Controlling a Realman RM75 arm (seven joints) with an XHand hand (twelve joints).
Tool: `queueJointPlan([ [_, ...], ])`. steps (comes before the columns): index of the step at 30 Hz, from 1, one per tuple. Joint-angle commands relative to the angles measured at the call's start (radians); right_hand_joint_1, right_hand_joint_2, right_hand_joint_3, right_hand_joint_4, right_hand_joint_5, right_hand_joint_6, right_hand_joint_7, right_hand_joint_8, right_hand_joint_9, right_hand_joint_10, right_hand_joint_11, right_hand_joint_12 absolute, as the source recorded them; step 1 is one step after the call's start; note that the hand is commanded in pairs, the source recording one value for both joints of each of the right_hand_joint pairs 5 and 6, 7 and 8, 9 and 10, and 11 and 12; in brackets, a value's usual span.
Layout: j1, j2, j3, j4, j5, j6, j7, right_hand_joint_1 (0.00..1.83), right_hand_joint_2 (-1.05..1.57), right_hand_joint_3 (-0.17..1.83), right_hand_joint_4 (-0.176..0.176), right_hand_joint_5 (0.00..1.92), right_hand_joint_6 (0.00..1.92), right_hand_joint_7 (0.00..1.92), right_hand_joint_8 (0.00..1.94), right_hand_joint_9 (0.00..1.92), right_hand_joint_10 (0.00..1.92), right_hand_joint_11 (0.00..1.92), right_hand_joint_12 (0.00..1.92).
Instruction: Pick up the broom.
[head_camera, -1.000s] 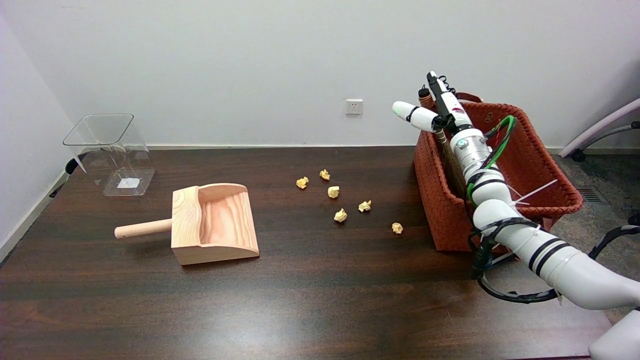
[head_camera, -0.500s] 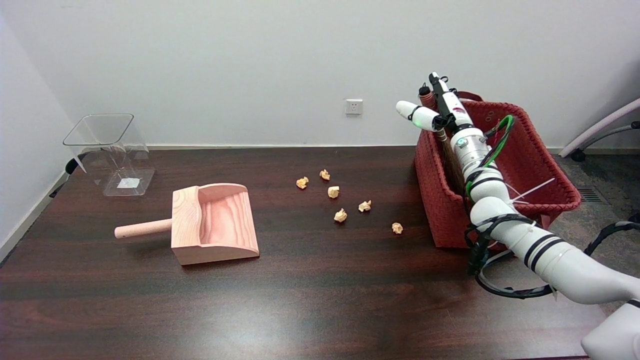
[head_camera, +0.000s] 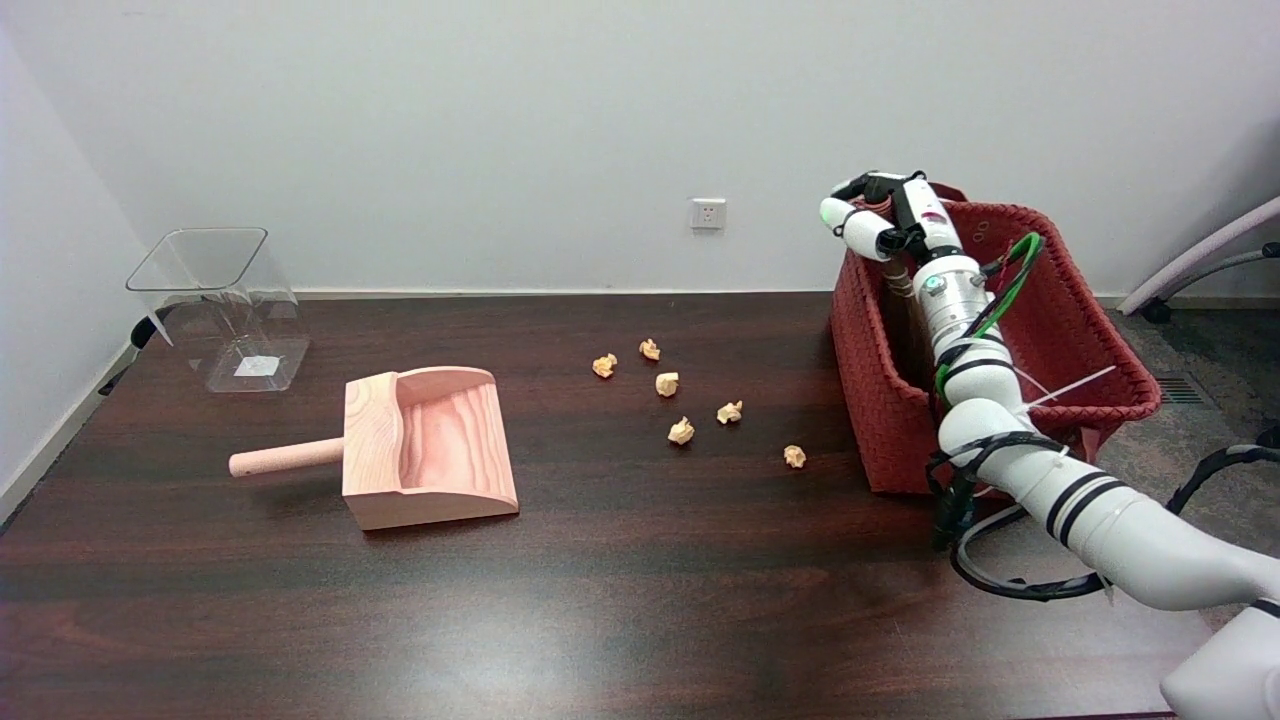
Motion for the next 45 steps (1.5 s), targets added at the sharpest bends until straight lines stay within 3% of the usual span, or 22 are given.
queueJointPlan([
  [1, -0.026, -0.015, -0.006, -0.012, 0.004, 0.143, 0.0, 0.74, 1.35, -0.17, 0.0, 1.31, 1.31, 1.79, 1.79, 1.31, 1.31, 1.31, 1.31],
  [3, -0.036, -0.017, -0.002, -0.005, 0.0, 0.171, 0.0, 0.73, 1.38, -0.17, 0.0, 1.51, 1.51, 1.91, 1.91, 1.51, 1.51, 1.51, 1.51],
  [6, -0.048, -0.017, 0.01, 0.012, 0.0, 0.181, 0.0, 0.73, 1.41, -0.17, 0.0, 1.79, 1.79, 1.92, 1.92, 1.79, 1.79, 1.79, 1.79],
  [10, -0.07, -0.016, 0.036, 0.041, 0.0, 0.185, 0.0, 0.75, 1.41, -0.17, 0.0, 1.91, 1.91, 1.92, 1.92, 1.91, 1.91, 1.91, 1.91],
  [14, -0.094, -0.016, 0.068, 0.086, 0.0, 0.186, 0.0, 0.79, 1.39, -0.17, 0.0, 1.92, 1.92, 1.92, 1.92, 1.92, 1.92, 1.92, 1.92],
  [21, -0.13, -0.014, 0.117, 0.17, -0.001, 0.21, 0.0, 0.79, 1.54, 0.04, 0.0, 1.92, 1.92, 1.92, 1.92, 1.92, 1.92, 1.92, 1.92],
  [34, -0.194, -0.017, 0.207, 0.362, -0.089, 0.253, -0.003, 0.79, 1.57, 0.13, 0.0, 1.92, 1.92, 1.92, 1.92, 1.92, 1.92, 1.92, 1.92],
  [45, -0.302, -0.028, 0.255, 0.626, -0.08, 0.299, -0.196, 0.8, 1.57, 0.16, 0.0, 1.92, 1.92, 1.92, 1.92, 1.92, 1.92, 1.92, 1.92],
])
